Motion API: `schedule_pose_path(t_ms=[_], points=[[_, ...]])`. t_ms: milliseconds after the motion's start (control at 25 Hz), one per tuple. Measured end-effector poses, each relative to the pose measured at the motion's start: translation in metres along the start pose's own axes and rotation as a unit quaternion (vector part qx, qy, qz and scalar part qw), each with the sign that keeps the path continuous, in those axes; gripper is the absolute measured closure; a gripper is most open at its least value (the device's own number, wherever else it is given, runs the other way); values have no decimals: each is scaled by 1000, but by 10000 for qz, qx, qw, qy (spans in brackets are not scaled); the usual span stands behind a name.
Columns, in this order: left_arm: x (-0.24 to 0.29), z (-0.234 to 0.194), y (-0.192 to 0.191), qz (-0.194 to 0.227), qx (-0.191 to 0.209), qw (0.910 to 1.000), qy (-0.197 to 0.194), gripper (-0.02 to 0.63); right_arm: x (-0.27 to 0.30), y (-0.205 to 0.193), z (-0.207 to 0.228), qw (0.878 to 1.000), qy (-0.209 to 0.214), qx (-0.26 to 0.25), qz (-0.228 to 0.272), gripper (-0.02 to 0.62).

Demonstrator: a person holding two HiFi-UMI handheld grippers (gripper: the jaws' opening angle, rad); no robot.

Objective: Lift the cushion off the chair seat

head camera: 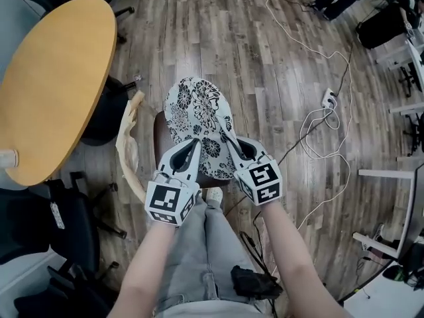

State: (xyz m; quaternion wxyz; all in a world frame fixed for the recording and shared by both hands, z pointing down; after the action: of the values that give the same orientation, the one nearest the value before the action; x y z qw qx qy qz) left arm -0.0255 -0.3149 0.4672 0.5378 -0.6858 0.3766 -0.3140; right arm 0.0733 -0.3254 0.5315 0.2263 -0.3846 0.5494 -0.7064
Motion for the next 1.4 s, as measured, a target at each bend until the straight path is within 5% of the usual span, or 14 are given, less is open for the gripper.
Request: schedule_pose_path(t_ms=[720, 1400], points=[[-1, 28, 93, 572, 91, 9982, -177, 604, -48, 91, -16, 9991, -229, -250, 263, 554], [-13, 46, 175, 1174, 610, 9898, -535, 604, -76, 172, -48, 9963, -287, -509, 635, 554]])
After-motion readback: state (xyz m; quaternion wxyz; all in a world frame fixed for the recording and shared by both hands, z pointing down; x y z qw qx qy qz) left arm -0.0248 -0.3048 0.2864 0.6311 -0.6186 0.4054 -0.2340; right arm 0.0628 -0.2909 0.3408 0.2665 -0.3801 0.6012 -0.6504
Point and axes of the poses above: the fingertips, and each gripper's own axes: x forward along the fingers, z to its right, y out of its top, the point moved 1 cm from there along -x, backward along the fingers, and after that the axes turned 15 degrees about z, right-handed, at the moved point
